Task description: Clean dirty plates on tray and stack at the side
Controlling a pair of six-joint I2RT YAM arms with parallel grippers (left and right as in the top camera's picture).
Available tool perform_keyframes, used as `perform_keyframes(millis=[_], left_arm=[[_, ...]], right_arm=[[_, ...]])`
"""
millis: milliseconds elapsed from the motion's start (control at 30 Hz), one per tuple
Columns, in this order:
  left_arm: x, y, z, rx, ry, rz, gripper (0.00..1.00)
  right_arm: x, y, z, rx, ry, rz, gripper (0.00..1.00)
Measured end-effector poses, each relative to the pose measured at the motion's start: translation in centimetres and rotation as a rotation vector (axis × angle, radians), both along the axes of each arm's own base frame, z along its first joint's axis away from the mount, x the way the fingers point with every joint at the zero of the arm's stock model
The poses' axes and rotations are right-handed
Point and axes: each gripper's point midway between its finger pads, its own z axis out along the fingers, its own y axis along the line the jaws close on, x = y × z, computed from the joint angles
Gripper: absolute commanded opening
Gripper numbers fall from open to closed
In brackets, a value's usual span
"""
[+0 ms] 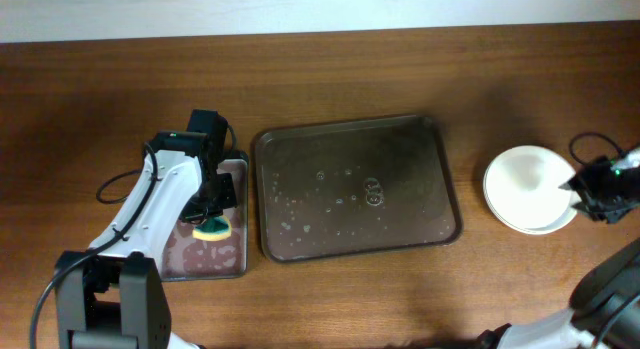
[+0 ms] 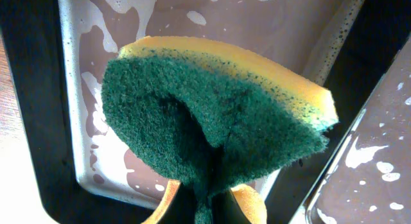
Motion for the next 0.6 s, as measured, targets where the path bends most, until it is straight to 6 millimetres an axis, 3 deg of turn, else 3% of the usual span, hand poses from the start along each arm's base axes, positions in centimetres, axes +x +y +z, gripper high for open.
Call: perform_keyframes(millis=[67,167,200,333,500,600], left_arm=[[0.0,0.0,0.1,-0.001,0.000,-0.007,0.00],[0.0,0.0,0.8,-0.004,-0.023,-0.021,0.00],[0.1,0.0,1.5,-0.007,-0.048,-0.027,0.00],[0.1,-0.3,5.5,-0.035,-0.184,-0.080,0.00],[-0.7,-0.6,10.9,-0.068,-0.377,-0.146,0.00],[-0.2,-0.4,10.9,-0.054,-0.408,-0.152,0.00]], right_arm=[[0.9,2.2,3.0,-0.050,-0.071,0.076,0.43],[2.0,7.6,9.9,-0.163,-0.256,0.232,0.43],[1.8,10.5,13.3,-0.211,-0.361,0.305,0.45],[-0.4,16.9,19.5,-0.320,-0.569,0.483,0.47],[-3.1,21.9,22.5,-0.368,-0.703,0.658,0.47],[-3.7,23.2,22.0,-0.355,-0.686,0.709,0.48]])
